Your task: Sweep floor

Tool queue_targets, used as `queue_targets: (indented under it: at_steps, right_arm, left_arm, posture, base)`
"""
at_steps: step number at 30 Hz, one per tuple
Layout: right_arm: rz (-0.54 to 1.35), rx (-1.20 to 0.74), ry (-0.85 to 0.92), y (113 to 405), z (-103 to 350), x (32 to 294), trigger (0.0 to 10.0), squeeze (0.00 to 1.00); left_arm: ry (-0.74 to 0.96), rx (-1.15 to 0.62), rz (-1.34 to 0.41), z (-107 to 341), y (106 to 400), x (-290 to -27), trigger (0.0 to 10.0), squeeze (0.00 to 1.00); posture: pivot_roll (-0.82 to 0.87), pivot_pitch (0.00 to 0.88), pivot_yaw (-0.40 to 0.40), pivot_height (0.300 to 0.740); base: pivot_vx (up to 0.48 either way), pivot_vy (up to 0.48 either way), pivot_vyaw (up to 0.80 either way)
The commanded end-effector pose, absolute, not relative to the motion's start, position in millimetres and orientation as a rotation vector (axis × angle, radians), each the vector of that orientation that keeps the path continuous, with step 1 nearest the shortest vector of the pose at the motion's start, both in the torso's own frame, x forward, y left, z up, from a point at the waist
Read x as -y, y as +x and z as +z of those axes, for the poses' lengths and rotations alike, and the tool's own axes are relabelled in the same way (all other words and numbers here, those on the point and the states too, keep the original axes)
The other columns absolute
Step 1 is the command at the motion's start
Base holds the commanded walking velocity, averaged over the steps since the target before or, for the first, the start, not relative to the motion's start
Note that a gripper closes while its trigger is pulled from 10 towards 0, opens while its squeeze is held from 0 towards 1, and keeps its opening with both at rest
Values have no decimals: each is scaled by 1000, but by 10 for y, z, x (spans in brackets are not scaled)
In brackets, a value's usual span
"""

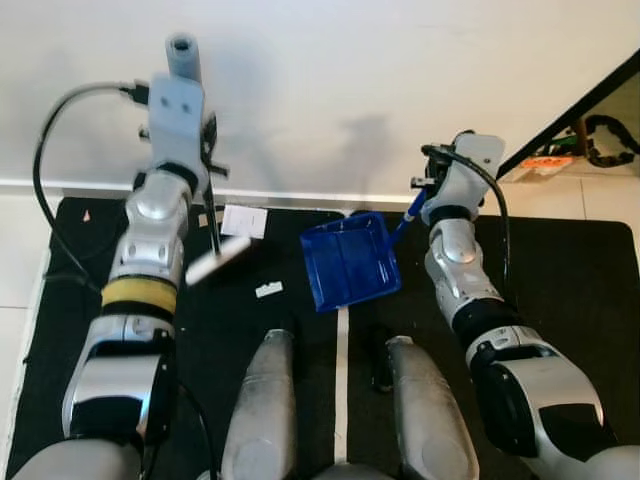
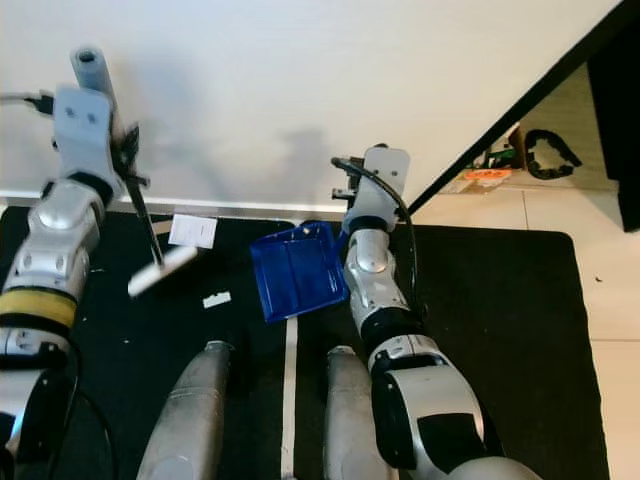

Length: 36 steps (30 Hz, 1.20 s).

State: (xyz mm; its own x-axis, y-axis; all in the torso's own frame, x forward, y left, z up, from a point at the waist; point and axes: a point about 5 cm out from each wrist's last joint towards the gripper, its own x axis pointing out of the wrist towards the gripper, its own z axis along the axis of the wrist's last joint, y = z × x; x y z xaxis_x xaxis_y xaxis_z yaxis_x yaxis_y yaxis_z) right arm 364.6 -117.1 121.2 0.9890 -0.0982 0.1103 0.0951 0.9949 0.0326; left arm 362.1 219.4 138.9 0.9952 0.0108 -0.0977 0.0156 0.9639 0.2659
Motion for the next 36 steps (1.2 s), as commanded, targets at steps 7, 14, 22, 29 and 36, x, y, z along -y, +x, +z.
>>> queue_targets:
  at_steps: [7, 14, 22, 29, 36]
  right_arm:
    - [-93, -34, 8, 3508, 862, 1186, 10000, 0]
    - [-102, -28, 4, 3491, 849, 1212, 10000, 0]
    - [-109, -21, 1, 3481, 846, 1240, 10000, 0]
    - [-99, -23, -3, 3474, 838, 1223, 10000, 0]
    - [-103, -36, -10, 3462, 809, 1249, 10000, 0]
  left_arm:
    - [290, -301, 132, 705, 3408, -2154, 10000, 0]
    - [284, -174, 180, 753, 3413, -2058, 10000, 0]
    - [309, -67, 170, 883, 3485, -1999, 10000, 0]
    - [253, 13, 39, 973, 3575, -1549, 10000, 0]
    - [137, 48, -121, 1048, 3599, -1013, 10000, 0]
  posture:
    - [-36, 392, -13, 740]
    - [-51, 401, -6, 740]
    - [-52, 407, -7, 740]
    - [-51, 410, -15, 740]
    - [-50, 407, -17, 740]
  base:
    - [0, 0, 0]
    - [0, 0, 0]
    - [0, 0, 0]
    - [0, 0, 0]
    - [0, 0, 0]
